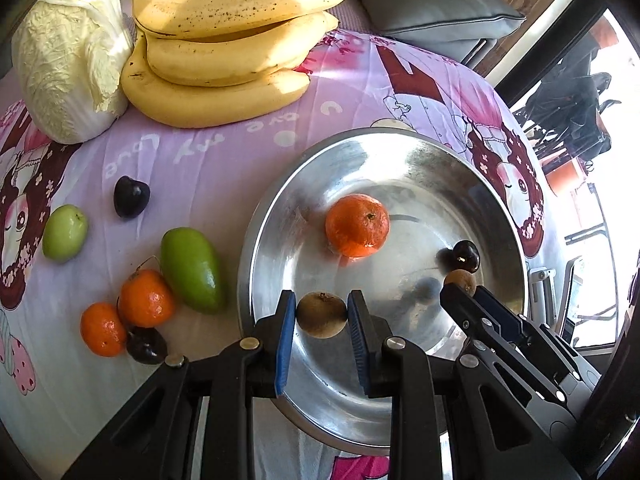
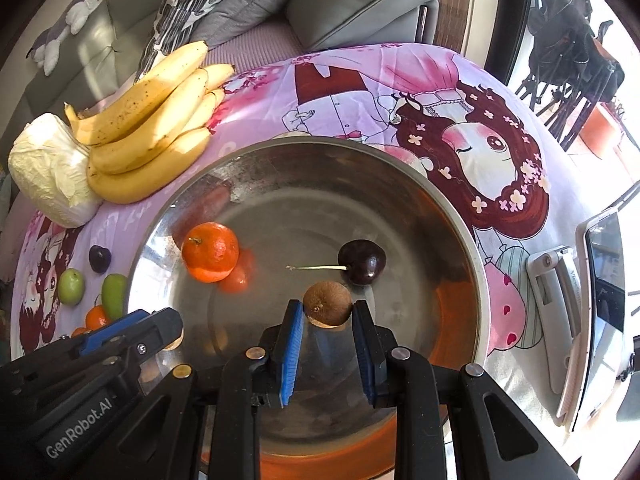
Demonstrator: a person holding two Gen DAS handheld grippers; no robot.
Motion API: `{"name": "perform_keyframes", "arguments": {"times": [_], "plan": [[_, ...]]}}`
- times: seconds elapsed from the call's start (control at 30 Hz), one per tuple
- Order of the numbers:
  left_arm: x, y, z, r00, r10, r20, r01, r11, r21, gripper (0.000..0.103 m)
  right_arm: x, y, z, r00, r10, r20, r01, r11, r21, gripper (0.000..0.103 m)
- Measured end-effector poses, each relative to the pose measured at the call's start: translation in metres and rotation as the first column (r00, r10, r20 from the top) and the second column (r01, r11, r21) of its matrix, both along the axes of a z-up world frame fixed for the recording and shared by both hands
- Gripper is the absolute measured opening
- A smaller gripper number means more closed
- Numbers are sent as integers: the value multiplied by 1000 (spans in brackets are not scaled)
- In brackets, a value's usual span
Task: Organize fruits
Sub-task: 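Carry both brown fruits in the left and right tools over the steel bowl, then open the left tool releasing its brown fruit while the right tool releases its brown fruit into the bowl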
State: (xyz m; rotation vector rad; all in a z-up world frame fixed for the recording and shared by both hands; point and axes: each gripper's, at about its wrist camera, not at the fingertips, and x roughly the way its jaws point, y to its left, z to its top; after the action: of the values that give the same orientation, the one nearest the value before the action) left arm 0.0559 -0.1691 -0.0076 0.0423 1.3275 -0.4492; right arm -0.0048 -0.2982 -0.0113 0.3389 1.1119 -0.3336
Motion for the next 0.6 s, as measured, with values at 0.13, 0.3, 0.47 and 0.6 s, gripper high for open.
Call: {"name": "perform_keyframes", "arguments": {"times": [0.13, 0.3, 0.47, 0.6], "plan": [[0, 0, -1, 1000, 6, -3, -6, 1000, 1, 28, 0, 1, -1, 1000, 3, -3, -3, 1000, 1, 28], [0, 1, -3, 1000, 14, -15, -14, 1000, -1, 28, 1, 0, -2, 1000, -4, -8, 4, 1000, 4, 28], [0, 1, -2, 1000, 14, -16, -14, 1000, -7, 28, 1, 1, -4, 1000, -2, -16, 2, 1000, 6, 28], [-1, 1, 1, 1000, 11, -19, -12, 1000, -16, 33, 1, 1, -5, 1000, -5, -15, 5, 1000, 6, 28]]}}
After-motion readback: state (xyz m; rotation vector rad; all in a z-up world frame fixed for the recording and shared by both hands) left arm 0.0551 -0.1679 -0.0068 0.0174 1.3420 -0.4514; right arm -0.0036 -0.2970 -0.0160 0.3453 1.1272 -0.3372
